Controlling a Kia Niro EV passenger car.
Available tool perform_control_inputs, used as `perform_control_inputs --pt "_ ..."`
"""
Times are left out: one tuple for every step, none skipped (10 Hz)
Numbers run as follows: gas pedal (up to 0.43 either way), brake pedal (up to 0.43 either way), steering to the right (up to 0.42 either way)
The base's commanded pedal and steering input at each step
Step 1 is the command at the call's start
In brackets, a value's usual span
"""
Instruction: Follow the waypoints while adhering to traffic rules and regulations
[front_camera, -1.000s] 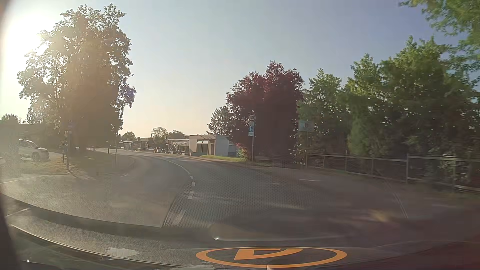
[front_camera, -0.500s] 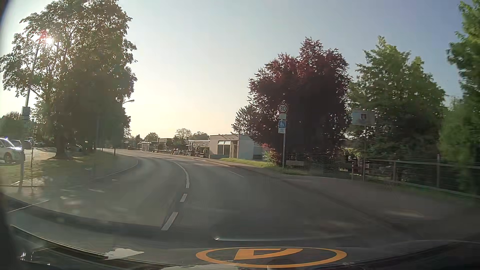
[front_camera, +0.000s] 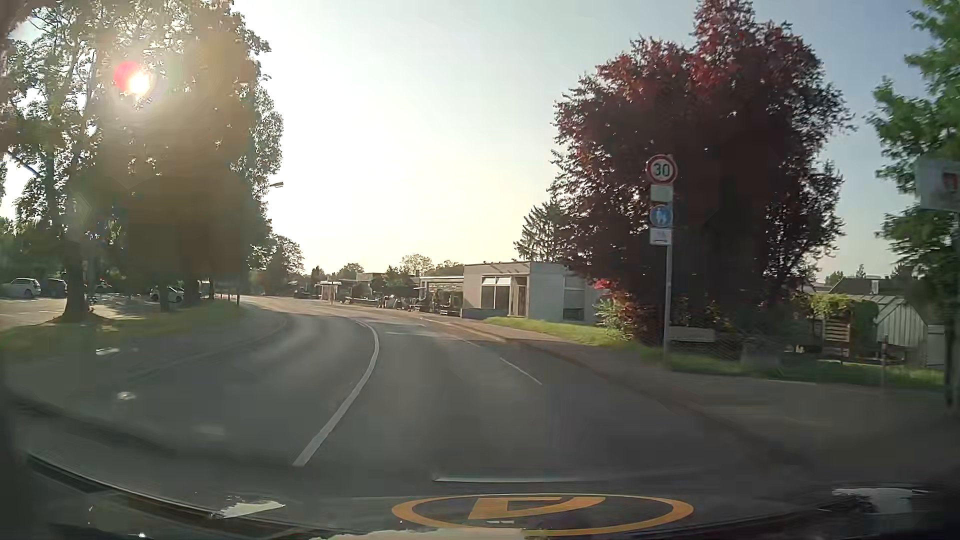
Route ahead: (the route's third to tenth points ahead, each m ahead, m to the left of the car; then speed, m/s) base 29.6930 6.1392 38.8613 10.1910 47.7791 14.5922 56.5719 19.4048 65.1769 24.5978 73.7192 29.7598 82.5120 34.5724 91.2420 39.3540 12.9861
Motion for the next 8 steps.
perform_control_inputs --pt "0.15 0.0 -0.065" --pt "0.15 0.0 -0.065" --pt "0.15 0.0 -0.065" --pt "0.15 0.0 -0.065" --pt "0.157 0.0 -0.065" --pt "0.157 0.0 -0.065" --pt "0.169 0.0 -0.064" --pt "0.169 0.0 -0.062"
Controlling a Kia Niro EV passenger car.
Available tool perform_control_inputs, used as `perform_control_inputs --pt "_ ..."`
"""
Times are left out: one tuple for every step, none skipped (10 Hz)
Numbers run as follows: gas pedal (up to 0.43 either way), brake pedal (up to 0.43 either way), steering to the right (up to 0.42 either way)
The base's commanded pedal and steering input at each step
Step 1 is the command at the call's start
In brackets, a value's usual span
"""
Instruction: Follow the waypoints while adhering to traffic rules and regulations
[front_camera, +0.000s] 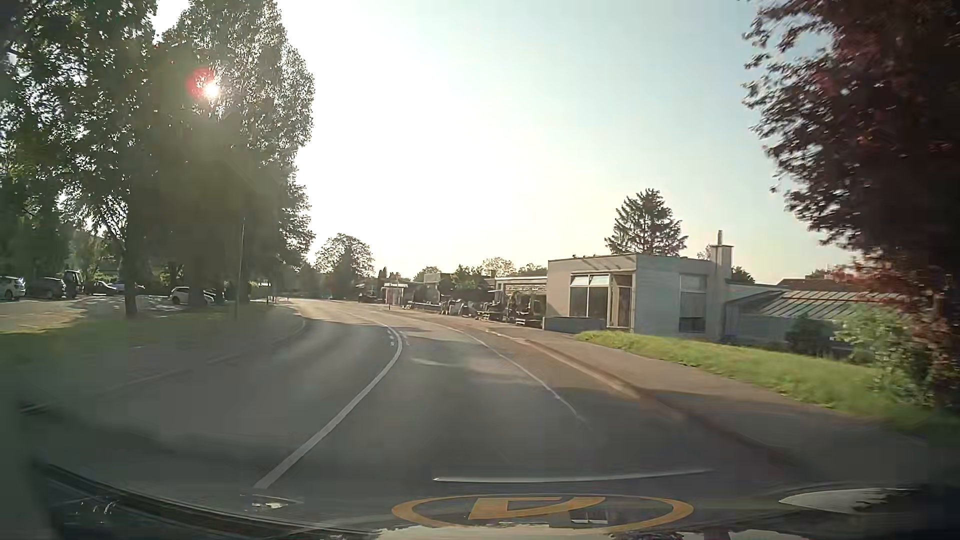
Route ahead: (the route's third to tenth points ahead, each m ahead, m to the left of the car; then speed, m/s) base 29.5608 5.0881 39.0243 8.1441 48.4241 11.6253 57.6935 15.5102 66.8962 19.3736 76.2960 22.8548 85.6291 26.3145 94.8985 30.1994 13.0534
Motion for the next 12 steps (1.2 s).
perform_control_inputs --pt "0.169 0.0 -0.059" --pt "0.169 0.0 -0.056" --pt "0.169 0.0 -0.053" --pt "0.169 0.0 -0.052" --pt "0.169 0.0 -0.052" --pt "0.169 0.0 -0.051" --pt "0.169 0.0 -0.05" --pt "0.169 0.0 -0.05" --pt "0.169 0.0 -0.049" --pt "0.169 0.0 -0.048" --pt "0.169 0.0 -0.048" --pt "0.169 0.0 -0.048"
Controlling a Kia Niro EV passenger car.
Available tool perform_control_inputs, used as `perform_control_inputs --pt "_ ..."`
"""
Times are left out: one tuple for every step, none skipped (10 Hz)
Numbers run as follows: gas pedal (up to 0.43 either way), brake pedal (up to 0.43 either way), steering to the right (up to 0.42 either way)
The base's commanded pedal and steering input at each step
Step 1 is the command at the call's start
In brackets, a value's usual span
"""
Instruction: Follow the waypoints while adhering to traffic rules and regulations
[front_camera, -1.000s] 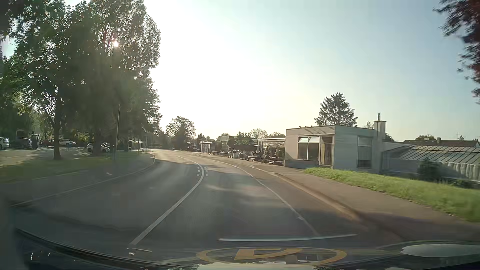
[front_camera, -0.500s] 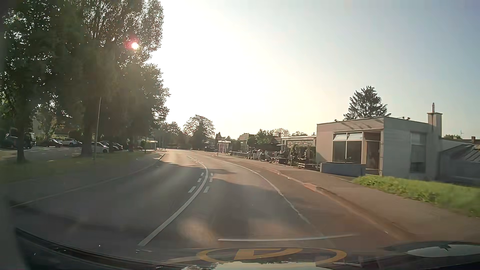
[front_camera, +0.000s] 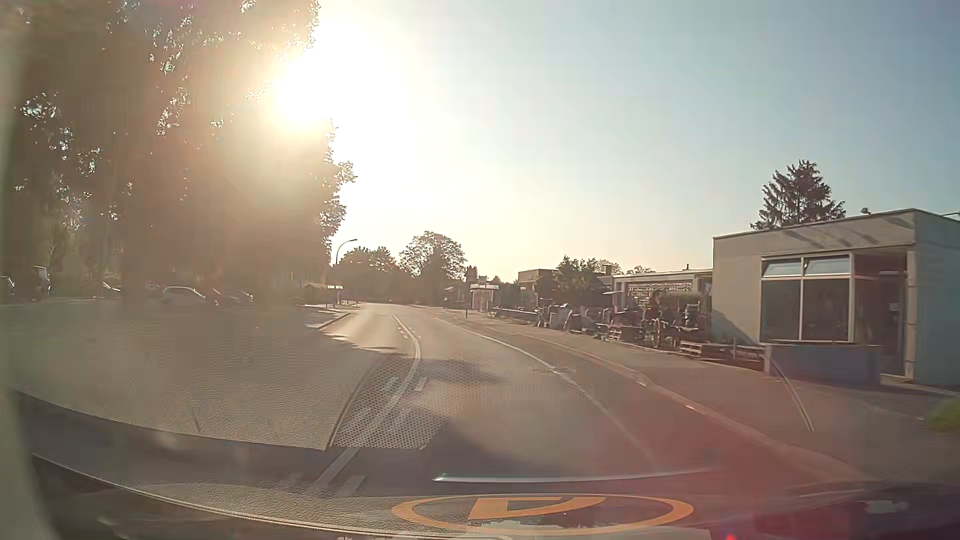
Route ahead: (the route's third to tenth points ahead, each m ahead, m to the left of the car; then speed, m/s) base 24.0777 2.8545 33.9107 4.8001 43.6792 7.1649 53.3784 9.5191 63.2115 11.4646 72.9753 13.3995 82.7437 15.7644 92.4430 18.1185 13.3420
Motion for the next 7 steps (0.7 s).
perform_control_inputs --pt "0.169 0.0 -0.047" --pt "0.169 0.0 -0.046" --pt "0.157 0.0 -0.046" --pt "0.157 0.0 -0.046" --pt "0.157 0.0 -0.045" --pt "0.157 0.0 -0.044" --pt "0.157 0.0 -0.042"
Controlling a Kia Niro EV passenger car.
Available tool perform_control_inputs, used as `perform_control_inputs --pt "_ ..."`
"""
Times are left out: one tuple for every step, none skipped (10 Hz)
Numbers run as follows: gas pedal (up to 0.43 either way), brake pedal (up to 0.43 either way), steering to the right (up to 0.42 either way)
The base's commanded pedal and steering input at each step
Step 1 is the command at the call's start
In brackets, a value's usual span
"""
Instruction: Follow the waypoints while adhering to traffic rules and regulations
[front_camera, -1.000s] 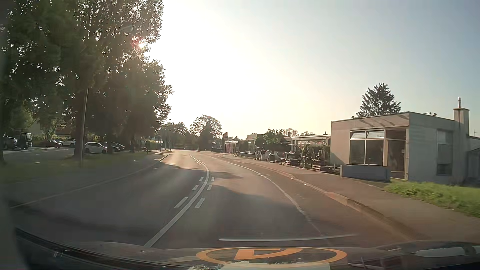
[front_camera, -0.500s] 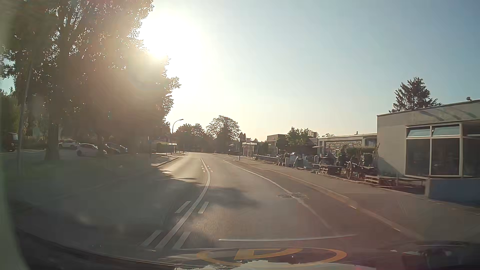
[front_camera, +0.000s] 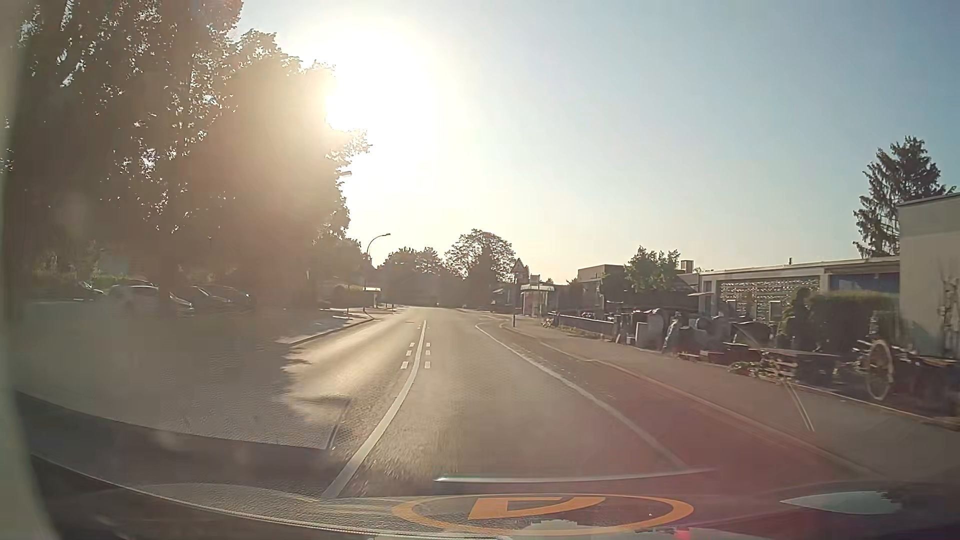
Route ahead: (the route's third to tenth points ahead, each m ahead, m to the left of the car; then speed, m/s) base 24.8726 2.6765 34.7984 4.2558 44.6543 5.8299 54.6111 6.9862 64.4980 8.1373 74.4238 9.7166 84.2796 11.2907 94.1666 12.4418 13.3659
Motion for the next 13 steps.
perform_control_inputs --pt "0.157 0.0 -0.041" --pt "0.169 0.0 -0.041" --pt "0.169 0.0 -0.04" --pt "0.169 0.0 -0.04" --pt "0.169 0.0 -0.04" --pt "0.169 0.0 -0.039" --pt "0.169 0.0 -0.039" --pt "0.15 0.0 -0.038" --pt "0.15 0.0 -0.034" --pt "0.15 0.0 -0.027" --pt "0.15 0.0 -0.018" --pt "0.15 0.0 -0.015" --pt "0.15 0.0 -0.014"
